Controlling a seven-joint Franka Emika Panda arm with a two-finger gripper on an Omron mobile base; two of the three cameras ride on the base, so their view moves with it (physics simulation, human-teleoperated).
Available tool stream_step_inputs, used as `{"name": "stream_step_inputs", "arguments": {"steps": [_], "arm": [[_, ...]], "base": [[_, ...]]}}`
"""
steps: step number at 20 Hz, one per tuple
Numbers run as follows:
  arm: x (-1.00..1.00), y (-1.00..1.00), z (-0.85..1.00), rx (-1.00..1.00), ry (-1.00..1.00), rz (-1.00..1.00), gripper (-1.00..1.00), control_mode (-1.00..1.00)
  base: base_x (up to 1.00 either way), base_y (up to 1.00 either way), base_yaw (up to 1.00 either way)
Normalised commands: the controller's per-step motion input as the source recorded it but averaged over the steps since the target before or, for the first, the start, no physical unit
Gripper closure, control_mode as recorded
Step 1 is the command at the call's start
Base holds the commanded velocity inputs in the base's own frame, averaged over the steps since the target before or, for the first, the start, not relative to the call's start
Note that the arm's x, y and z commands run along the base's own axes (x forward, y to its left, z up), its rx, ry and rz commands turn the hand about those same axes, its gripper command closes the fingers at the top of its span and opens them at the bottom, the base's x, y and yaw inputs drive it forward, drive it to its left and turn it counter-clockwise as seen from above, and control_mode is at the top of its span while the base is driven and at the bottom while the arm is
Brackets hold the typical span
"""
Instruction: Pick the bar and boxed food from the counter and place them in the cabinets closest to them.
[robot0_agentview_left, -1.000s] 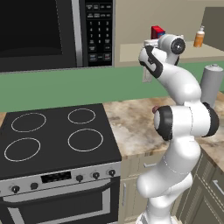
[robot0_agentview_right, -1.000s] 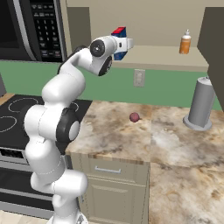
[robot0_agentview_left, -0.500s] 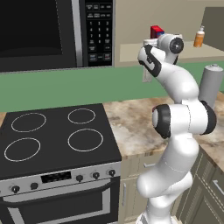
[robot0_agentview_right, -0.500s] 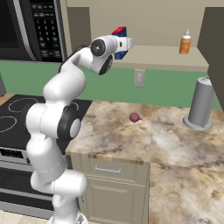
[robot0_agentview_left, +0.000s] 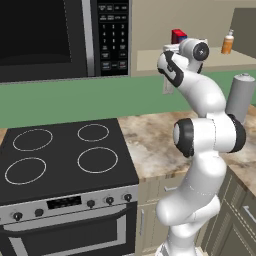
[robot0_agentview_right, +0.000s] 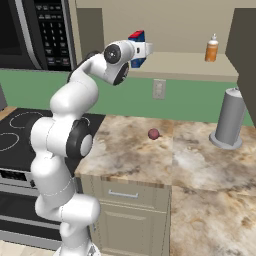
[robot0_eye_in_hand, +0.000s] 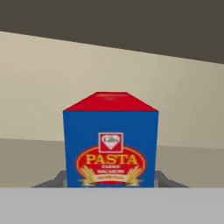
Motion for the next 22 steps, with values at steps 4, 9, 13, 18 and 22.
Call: {"name": "stream_step_inputs", "arguments": {"steps": [4, 9, 13, 18, 22], "arm": [[0.0, 0.0, 0.0, 0.0, 0.0, 0.0, -1.0, -1.0], [0.0, 0.0, 0.0, 0.0, 0.0, 0.0, -1.0, -1.0], [0.0, 0.0, 0.07, 0.01, 0.0, 0.0, -1.0, -1.0], [-0.09, 0.0, 0.29, 0.04, 0.0, -0.02, -1.0, -1.0], [-0.4, -0.02, 0.43, 0.07, 0.0, -0.05, -1.0, -1.0]], "base": [[0.0, 0.0, 0.0], [0.0, 0.0, 0.0], [0.0, 0.0, 0.0], [0.0, 0.0, 0.0], [0.0, 0.0, 0.0]]}}
